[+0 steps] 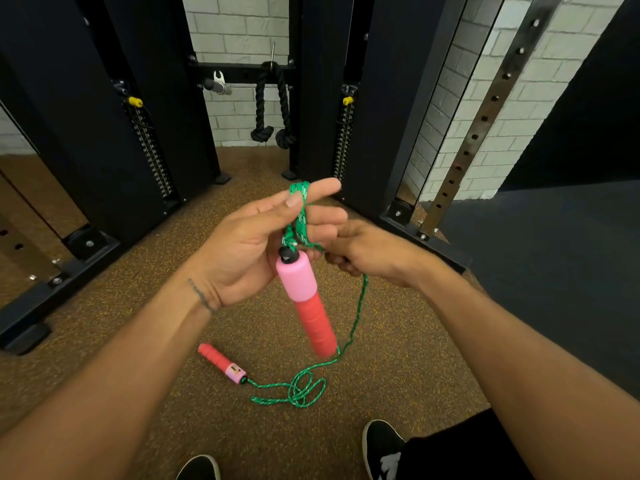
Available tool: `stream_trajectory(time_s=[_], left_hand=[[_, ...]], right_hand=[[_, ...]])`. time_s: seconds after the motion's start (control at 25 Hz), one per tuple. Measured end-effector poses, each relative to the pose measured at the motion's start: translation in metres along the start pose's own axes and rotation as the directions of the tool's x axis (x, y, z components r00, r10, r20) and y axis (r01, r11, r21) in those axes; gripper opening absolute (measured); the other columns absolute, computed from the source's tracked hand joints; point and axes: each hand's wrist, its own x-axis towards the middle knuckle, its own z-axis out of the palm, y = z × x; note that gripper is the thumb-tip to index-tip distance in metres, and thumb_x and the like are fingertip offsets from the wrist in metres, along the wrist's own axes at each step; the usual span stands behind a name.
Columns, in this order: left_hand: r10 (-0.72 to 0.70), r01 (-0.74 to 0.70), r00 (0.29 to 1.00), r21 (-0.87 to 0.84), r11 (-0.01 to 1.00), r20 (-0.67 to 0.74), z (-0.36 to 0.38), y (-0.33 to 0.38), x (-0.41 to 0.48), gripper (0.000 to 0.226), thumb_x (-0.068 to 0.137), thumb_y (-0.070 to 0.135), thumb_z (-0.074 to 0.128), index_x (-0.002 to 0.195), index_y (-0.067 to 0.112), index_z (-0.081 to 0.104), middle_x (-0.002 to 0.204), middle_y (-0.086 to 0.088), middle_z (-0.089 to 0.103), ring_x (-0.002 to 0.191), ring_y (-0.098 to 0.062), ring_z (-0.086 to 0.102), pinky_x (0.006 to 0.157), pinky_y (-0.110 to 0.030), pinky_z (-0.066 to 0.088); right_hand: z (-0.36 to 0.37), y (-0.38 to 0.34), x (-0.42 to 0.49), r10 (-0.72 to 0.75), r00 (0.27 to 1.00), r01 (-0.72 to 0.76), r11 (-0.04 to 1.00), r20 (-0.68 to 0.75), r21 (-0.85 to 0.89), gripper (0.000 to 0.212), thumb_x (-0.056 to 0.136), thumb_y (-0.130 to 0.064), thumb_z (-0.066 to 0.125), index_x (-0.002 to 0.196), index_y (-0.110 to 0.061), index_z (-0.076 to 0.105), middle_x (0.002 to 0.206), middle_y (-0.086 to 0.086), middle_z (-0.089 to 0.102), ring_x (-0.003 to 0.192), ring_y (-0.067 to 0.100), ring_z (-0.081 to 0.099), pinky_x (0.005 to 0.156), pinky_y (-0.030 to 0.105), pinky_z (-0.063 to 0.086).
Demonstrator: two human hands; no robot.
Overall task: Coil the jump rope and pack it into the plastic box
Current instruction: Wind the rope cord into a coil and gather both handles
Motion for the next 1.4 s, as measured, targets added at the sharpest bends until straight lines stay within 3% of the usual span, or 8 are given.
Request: stream_trajectory(time_s=[0.2,0.32,0.6,0.68,0.8,1.0,1.16,1.4], left_hand=[[0.087,-0.016,0.96,0.258,0.966,-0.267,-0.014,-0.004,0.007,0.036,0.103,0.019,0.043,0.137,0.014,0.054,0.114,-0.004,0.075,0.099,-0.012,0.072,0.084,-0.03,0.056],[0.086,0.044,0.946,0.384,0.922,-0.313,-0.02,-0.01,0.009,0.037,0.104,0.02,0.043,0.14,0.013,0.05,0.113,-0.006,0.076,0.105,-0.014,0.071,0.093,-0.026,0.053],[-0.043,0.065,0.896,0.035,0.997,-0.443,-0.017,-0.014,0.014,0.034,0.104,0.015,0.043,0.135,0.005,0.05,0.114,-0.01,0.075,0.108,-0.014,0.071,0.092,-0.031,0.052],[0.005,0.116,0.908,0.264,0.957,-0.419,-0.019,-0.015,0.012,0.03,0.104,0.017,0.043,0.131,0.012,0.057,0.116,-0.003,0.075,0.107,-0.01,0.07,0.092,-0.03,0.053],[-0.013,0.192,0.964,0.661,0.726,-0.266,-0.02,-0.018,0.006,0.03,0.103,0.019,0.045,0.095,0.027,0.073,0.093,0.009,0.073,0.086,-0.006,0.067,0.086,-0.029,0.049],[-0.175,0.231,0.972,0.477,0.848,-0.16,-0.012,-0.015,0.007,0.031,0.099,0.025,0.046,0.116,0.008,0.066,0.099,-0.008,0.078,0.087,-0.015,0.071,0.087,-0.033,0.051],[-0.217,0.215,0.975,0.361,0.908,-0.036,-0.008,-0.011,0.003,0.037,0.091,0.03,0.052,0.115,0.009,0.071,0.084,-0.007,0.075,0.068,-0.01,0.062,0.07,-0.021,0.052],[-0.172,0.158,0.985,0.287,0.945,0.024,-0.014,-0.008,0.003,0.035,0.093,0.028,0.053,0.114,0.008,0.073,0.073,-0.003,0.067,0.064,-0.007,0.055,0.064,-0.016,0.047]], right_hand=[[0.012,-0.016,-0.003,-0.013,0.998,0.024,0.985,0.061,-0.171,0.032,0.103,-0.04,0.046,0.085,-0.023,0.066,0.061,-0.013,0.046,0.052,0.0,0.039,0.055,0.022,0.035],[0.003,-0.024,-0.013,-0.049,0.994,0.068,0.979,0.101,-0.193,0.028,0.1,-0.041,0.052,0.088,-0.024,0.071,0.06,-0.016,0.047,0.056,0.001,0.041,0.058,0.022,0.036],[0.006,-0.021,-0.014,-0.089,0.98,0.171,0.835,0.179,-0.522,0.026,0.101,-0.042,0.049,0.106,-0.032,0.072,0.086,-0.001,0.065,0.079,0.016,0.057,0.073,0.036,0.045],[0.007,-0.023,-0.013,-0.123,0.979,0.189,0.848,0.163,-0.495,0.026,0.1,-0.045,0.049,0.105,-0.033,0.072,0.1,0.008,0.07,0.093,0.027,0.064,0.084,0.047,0.049],[0.001,-0.027,-0.015,-0.225,0.972,0.234,0.898,0.068,-0.373,0.026,0.098,-0.044,0.054,0.099,-0.025,0.073,0.103,0.008,0.073,0.102,0.026,0.067,0.092,0.052,0.051],[-0.017,-0.023,-0.014,-0.273,0.953,0.255,0.957,-0.132,-0.142,0.024,0.096,-0.029,0.062,0.095,-0.006,0.07,0.084,-0.005,0.069,0.081,0.003,0.064,0.08,0.026,0.052],[-0.02,-0.022,-0.012,-0.295,0.941,0.284,0.955,-0.163,-0.089,0.013,0.095,-0.024,0.064,0.086,-0.015,0.064,0.067,-0.02,0.061,0.061,-0.008,0.053,0.059,0.009,0.039],[-0.016,-0.022,-0.01,-0.288,0.944,0.301,0.951,-0.161,0.067,0.019,0.099,-0.024,0.056,0.081,-0.022,0.06,0.062,-0.019,0.057,0.058,-0.001,0.047,0.056,0.016,0.035]])
